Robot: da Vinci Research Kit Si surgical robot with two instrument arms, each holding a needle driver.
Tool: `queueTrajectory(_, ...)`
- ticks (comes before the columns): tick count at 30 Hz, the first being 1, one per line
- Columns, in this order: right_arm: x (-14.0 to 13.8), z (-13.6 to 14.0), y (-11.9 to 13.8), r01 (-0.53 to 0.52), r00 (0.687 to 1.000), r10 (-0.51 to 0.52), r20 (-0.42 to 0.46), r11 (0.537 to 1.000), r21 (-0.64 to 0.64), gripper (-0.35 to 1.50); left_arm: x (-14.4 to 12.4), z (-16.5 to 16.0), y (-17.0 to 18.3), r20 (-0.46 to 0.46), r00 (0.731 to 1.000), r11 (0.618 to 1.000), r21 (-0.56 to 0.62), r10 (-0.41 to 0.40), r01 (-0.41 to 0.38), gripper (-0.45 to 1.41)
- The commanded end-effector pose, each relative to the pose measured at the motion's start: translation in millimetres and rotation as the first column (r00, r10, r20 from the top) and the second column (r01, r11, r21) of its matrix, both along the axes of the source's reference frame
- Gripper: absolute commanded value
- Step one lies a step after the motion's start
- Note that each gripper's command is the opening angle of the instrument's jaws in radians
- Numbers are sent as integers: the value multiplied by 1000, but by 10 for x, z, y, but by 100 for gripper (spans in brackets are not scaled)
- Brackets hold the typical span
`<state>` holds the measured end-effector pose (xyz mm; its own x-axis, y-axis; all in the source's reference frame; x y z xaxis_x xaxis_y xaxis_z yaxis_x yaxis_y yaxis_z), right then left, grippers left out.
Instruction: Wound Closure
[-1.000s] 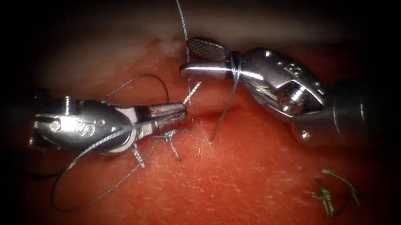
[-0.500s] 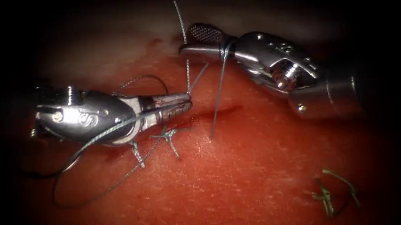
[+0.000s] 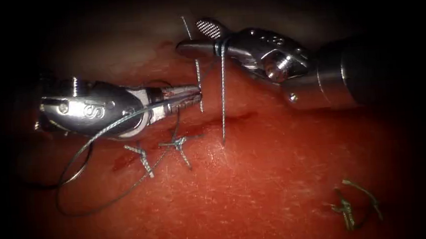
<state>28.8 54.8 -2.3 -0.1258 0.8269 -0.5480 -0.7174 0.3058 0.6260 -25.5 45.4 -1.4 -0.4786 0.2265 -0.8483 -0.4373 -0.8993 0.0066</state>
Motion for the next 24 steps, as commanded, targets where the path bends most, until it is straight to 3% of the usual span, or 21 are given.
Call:
queueTrajectory(1, 8, 11, -5, -7, 1000, 7, -15, 1000, 22, 110, -5, 7, -5, 1, 1000, 1000, 2, 1, -1, -35)
queueTrajectory(7, 13, 17, -1, -26, 999, 27, -26, 998, 49, 110, -6, 8, -6, -1, 1000, 1000, 7, -2, 2, -35)
queueTrajectory(18, 31, 40, -17, 2, 998, 6, -55, 989, 147, 106, -5, 9, -8, -3, 1000, 1000, 13, -1, 1, -35)
queueTrajectory(22, 34, 40, -20, 20, 997, -7, -76, 987, 161, 96, -4, 10, -9, -5, 1000, 1000, 14, 0, 0, -35)
queueTrajectory(24, 36, 37, -23, 35, 996, -20, -89, 985, 168, 56, -3, 10, -10, -4, 1000, 1000, 14, 2, -2, -35)
